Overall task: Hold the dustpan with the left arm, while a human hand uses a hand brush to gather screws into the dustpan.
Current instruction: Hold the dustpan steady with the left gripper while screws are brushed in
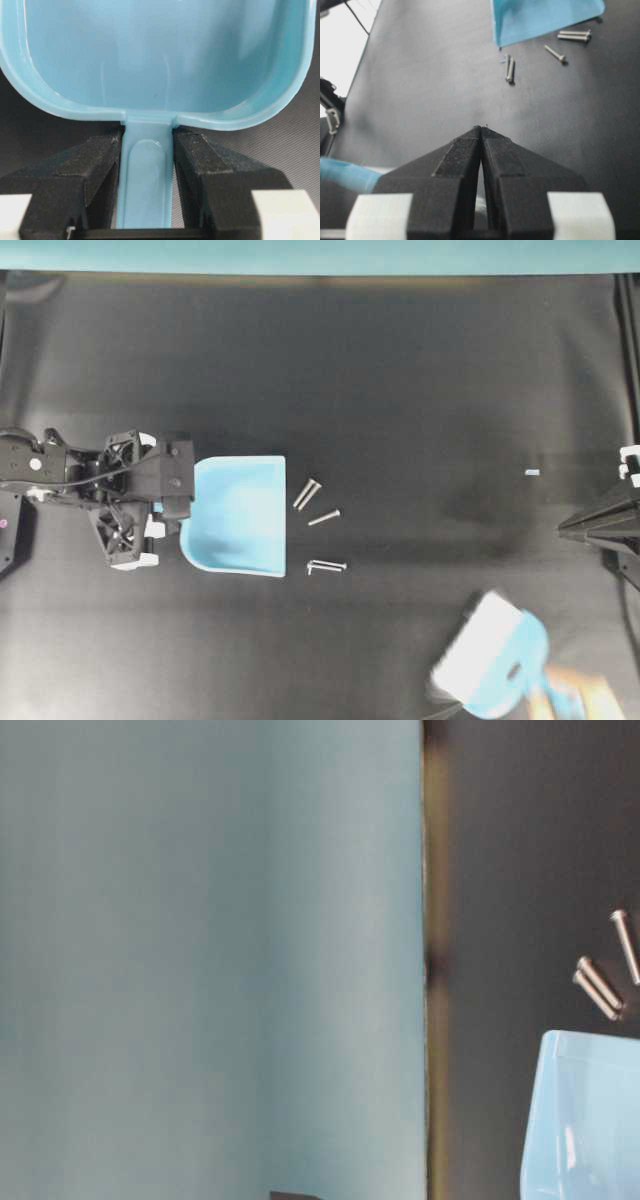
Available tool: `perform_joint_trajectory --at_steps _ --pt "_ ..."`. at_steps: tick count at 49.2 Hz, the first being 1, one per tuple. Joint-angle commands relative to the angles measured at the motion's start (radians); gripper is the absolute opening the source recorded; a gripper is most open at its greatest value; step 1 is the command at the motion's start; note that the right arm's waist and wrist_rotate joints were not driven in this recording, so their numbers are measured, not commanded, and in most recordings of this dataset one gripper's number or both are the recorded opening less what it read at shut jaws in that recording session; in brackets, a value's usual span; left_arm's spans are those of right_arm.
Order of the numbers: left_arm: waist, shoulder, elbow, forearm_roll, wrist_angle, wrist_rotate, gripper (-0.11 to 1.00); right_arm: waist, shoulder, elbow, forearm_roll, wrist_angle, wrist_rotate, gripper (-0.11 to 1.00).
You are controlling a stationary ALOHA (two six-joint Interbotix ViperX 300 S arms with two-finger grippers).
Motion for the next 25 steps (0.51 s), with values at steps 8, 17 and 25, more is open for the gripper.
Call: perform_joint_trajectory --at_steps 8,17,25 --pt "0.052 0.023 -0.046 0.003 0.046 0.038 0.31 0.0 0.002 -0.005 0.002 -0.005 0.0 0.0" --pt "0.055 0.063 -0.094 0.003 0.146 0.035 0.31 0.0 0.002 -0.005 0.002 -0.005 0.002 0.0" --pt "0.067 0.094 -0.152 0.003 0.241 0.035 0.31 0.0 0.002 -0.005 0.002 -0.005 0.0 0.0"
